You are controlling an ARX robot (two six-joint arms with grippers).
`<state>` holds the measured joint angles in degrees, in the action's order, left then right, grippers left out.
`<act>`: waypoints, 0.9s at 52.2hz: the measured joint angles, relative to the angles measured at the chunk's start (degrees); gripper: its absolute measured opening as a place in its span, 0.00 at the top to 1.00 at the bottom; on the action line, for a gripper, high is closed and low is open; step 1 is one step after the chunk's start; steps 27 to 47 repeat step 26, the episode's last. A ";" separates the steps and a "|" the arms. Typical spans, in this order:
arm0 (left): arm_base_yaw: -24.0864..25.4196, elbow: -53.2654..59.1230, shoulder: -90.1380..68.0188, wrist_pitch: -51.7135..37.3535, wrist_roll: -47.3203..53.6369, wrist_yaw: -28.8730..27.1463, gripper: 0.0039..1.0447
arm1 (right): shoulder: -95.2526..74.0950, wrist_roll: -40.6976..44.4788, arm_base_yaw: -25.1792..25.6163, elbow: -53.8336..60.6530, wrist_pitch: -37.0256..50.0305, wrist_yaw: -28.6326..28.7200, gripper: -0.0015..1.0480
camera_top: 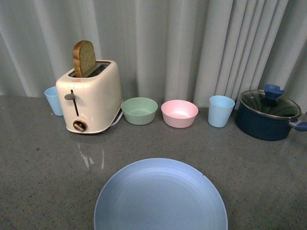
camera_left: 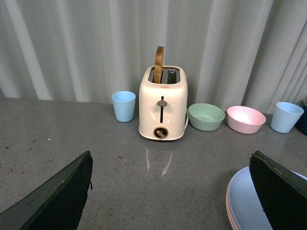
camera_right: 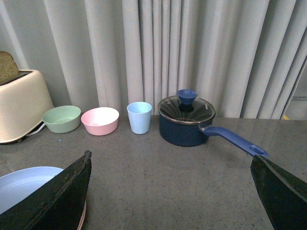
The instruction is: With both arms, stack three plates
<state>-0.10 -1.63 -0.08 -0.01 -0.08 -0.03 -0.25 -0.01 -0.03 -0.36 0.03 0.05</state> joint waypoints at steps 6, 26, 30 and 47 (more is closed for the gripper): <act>0.00 0.00 0.00 0.00 0.00 0.00 0.06 | 0.00 0.02 0.00 0.00 0.00 0.00 0.07; 0.00 0.00 0.00 0.00 0.00 0.00 0.06 | 0.00 0.02 0.00 0.00 0.00 0.00 0.07; 0.00 0.00 0.00 0.00 0.00 0.00 0.06 | 0.00 0.02 0.00 0.00 0.00 0.00 0.07; 0.00 0.00 0.00 0.00 0.00 0.00 0.06 | 0.00 0.02 0.00 0.00 0.00 0.00 0.07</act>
